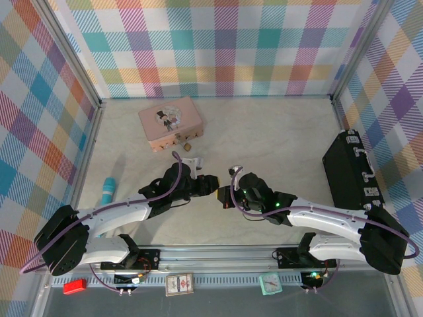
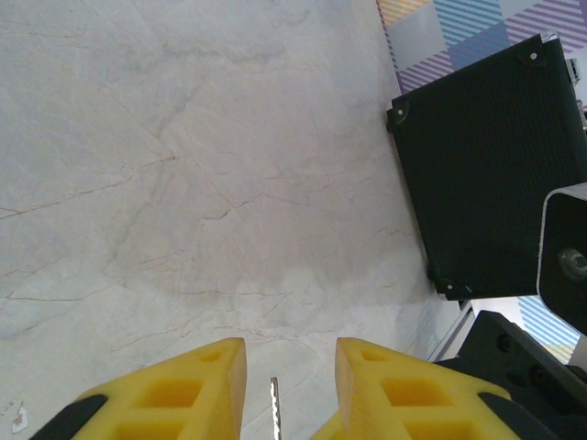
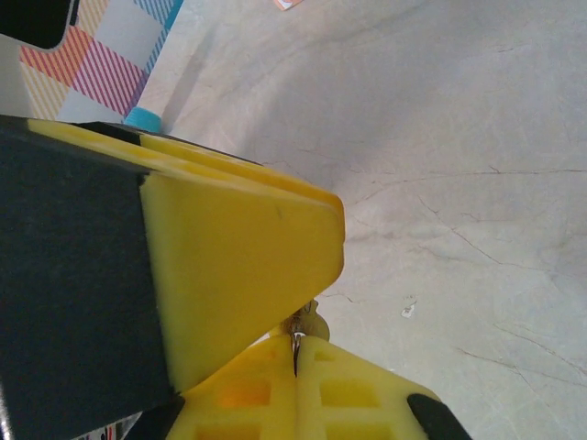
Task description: Unlock a padlock with a key
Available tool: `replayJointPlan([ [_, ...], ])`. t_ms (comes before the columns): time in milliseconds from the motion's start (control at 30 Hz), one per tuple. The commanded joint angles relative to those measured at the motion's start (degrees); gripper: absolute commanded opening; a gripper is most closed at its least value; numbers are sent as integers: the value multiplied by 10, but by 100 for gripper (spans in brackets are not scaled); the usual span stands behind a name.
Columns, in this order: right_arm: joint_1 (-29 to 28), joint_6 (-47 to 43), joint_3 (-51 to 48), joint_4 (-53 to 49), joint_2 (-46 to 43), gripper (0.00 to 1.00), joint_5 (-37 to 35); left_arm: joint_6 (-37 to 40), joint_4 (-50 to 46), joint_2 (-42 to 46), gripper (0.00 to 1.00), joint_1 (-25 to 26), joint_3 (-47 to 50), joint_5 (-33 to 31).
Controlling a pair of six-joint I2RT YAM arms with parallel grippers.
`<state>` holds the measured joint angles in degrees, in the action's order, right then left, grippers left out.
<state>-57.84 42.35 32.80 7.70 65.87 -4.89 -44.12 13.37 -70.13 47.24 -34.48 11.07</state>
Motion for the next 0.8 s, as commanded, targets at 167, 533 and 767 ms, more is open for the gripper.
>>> replayJointPlan([
  [167,-5,-11,21,16,6,0,-11,2,-17,-9,19,8,-16,4],
  [533,-6,1,21,-4,1,0,-37,-21,-23,3,0,7,-11,-29],
  [767,18,138,-20,-5,-57,35,-86,-136,-34,62,0,7,11,-132],
])
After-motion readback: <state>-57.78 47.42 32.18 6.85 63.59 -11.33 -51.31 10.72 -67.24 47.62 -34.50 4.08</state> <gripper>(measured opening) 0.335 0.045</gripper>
